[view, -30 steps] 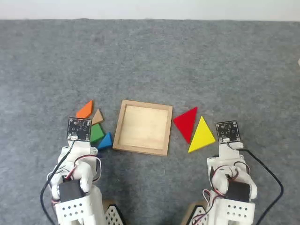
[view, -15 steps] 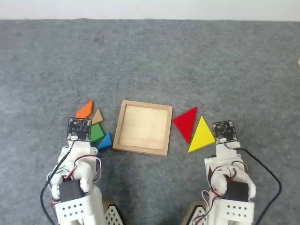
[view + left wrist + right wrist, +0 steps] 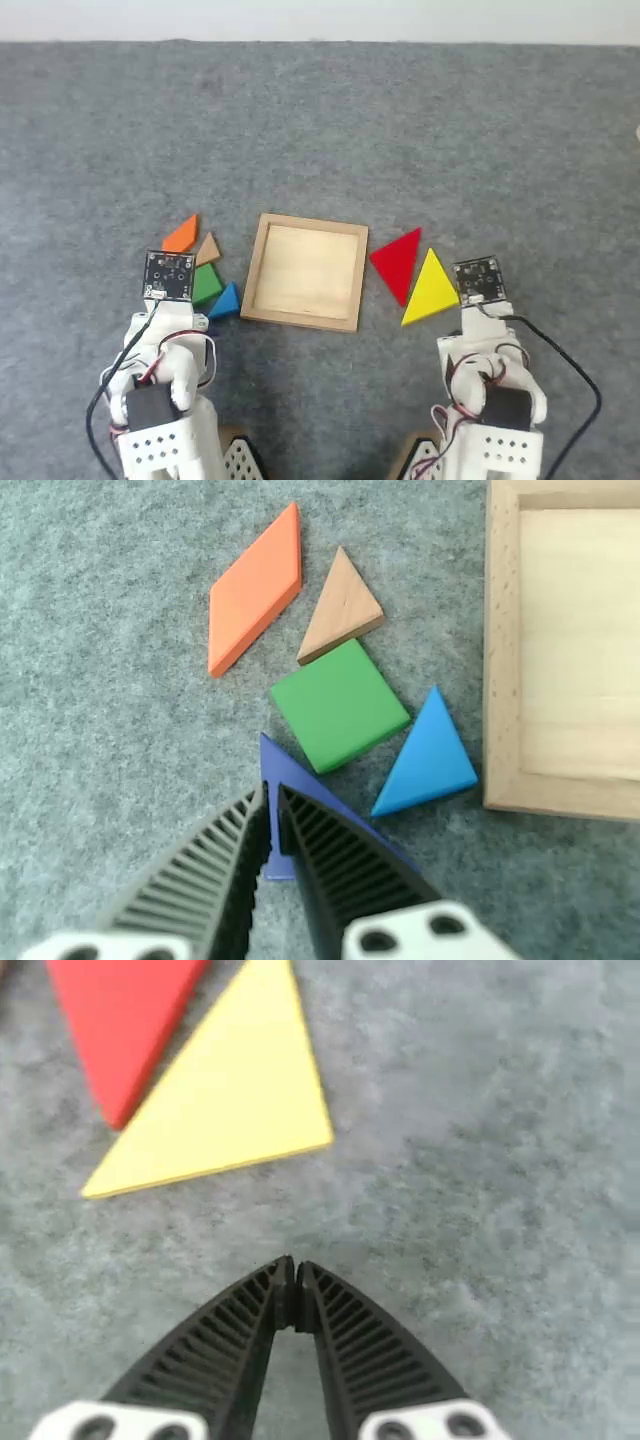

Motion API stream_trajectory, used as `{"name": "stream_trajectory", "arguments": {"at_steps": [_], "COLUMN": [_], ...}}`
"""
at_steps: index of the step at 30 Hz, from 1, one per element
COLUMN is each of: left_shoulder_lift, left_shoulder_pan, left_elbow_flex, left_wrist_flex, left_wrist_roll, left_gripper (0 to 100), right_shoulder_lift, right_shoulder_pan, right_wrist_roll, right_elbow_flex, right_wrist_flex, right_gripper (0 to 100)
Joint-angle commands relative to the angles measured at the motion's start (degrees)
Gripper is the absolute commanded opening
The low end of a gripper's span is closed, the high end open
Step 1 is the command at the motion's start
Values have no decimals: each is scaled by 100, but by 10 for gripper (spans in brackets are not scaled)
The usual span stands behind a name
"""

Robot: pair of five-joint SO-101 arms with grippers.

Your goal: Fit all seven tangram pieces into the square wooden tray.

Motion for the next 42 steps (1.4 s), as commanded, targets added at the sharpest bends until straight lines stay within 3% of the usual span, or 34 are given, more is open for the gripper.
{"name": "stream_trajectory", "arguments": {"at_steps": [1, 5, 11, 17, 23, 28, 32, 42], "left_shoulder_lift": [-114, -114, -114, -114, -114, -114, -114, -114], "left_shoulder_pan": [44, 44, 35, 35, 35, 35, 35, 35], "left_elbow_flex": [-48, -48, -48, -48, -48, -48, -48, -48], "left_wrist_flex": [35, 35, 35, 35, 35, 35, 35, 35], "left_wrist_roll": [35, 35, 35, 35, 35, 35, 35, 35], "left_gripper": [15, 15, 15, 15, 15, 15, 15, 15], "right_shoulder_lift": [-57, 4, 681, 3644, 7029, 8840, 9174, 9235], "right_shoulder_pan": [664, 804, 180, 101, -743, -1367, -1684, -1807], "right_wrist_roll": [651, 220, 334, 141, -668, -1503, -1881, -2303], "right_elbow_flex": [-519, -1292, -2382, -4132, -5081, -5204, -5204, -5204], "right_wrist_flex": [-497, -312, -215, -259, -541, -1499, -1886, -2220], "right_gripper": [9, 9, 11, 13, 16, 147, 240, 249]}}
